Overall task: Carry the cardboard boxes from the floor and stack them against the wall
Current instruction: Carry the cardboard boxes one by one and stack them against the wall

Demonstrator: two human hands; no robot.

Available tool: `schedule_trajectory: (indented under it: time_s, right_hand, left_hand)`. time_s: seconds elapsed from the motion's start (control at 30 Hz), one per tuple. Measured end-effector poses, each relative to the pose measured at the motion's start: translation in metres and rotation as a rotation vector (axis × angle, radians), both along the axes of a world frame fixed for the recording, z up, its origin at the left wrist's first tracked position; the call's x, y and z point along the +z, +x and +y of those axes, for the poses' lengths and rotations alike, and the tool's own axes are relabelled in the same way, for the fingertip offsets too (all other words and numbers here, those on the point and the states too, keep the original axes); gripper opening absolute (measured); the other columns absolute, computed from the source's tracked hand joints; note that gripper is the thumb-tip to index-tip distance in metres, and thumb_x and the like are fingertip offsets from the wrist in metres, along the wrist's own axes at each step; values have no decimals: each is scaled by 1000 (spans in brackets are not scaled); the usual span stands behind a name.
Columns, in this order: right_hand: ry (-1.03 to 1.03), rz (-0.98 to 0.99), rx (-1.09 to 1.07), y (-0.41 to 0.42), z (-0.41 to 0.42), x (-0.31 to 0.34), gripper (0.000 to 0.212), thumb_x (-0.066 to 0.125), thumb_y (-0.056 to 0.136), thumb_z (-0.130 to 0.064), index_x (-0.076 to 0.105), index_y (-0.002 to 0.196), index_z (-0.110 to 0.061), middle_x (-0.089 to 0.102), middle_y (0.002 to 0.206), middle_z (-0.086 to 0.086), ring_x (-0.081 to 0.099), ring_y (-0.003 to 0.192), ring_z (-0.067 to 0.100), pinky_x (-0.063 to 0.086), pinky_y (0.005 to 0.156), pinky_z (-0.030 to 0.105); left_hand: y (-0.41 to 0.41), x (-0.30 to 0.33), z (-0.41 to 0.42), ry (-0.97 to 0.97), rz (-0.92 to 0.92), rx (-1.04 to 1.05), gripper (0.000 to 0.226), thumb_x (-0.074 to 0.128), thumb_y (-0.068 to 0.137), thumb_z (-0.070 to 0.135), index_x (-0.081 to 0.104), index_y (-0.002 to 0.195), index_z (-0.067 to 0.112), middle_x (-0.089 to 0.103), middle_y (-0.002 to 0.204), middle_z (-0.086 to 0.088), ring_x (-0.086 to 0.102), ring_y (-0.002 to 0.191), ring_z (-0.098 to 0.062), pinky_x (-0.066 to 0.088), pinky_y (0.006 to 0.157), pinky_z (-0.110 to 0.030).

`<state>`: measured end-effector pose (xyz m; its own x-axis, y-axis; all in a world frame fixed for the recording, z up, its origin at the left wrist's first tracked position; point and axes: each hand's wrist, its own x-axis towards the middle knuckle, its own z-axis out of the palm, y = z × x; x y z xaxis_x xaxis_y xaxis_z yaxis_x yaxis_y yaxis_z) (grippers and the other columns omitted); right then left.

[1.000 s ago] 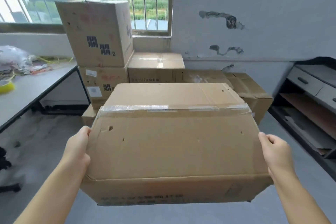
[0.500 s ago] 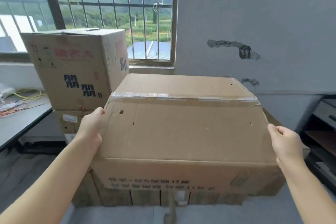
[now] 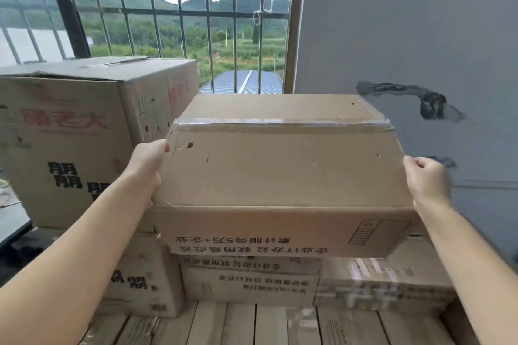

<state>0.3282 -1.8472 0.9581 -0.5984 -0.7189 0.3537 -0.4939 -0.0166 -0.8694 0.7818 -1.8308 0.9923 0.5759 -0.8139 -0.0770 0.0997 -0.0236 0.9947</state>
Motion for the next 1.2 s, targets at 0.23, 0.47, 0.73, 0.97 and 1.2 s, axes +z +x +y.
schedule_trajectory:
  time_s: [0.23,0.47,0.73,0.97,1.2]
  right_hand:
    - [32,-1,-98,19,-92,-22,38,50,86,-20,32,53,-11,26,53,7,23,55,22,18,51,35]
    - [128,2,-95,49,-138,-62,39,49,86,-19,31,52,-13,25,49,6,24,52,23,18,51,36]
    - [309,20,69,66,-165,-81,14,51,88,-8,63,82,-3,60,78,11,51,75,28,37,63,34]
    - [345,42,309,49,-121,-99,40,50,97,-30,51,135,-16,56,130,5,51,116,21,39,94,34]
    - [296,-500,342,60,-115,-121,50,44,99,-42,45,142,-16,49,142,-1,42,133,18,30,113,40]
  left_hand:
    - [14,-12,-110,-8,-78,-84,11,40,81,3,47,84,10,39,76,-10,35,73,-22,28,62,-32]
    - [20,-44,-155,20,-274,-119,44,41,93,8,43,137,0,56,121,-11,53,109,-23,41,95,-35]
    - [36,-95,-160,122,-857,-275,39,49,95,16,54,133,8,35,150,-14,28,139,-25,18,114,-36]
    - [34,-127,-100,79,-1530,-630,90,20,74,81,19,149,31,4,154,13,-1,143,-4,-9,117,-36]
    - [27,-137,-102,129,-1525,-291,71,59,85,51,35,146,26,29,155,-4,19,145,-20,0,116,-47]
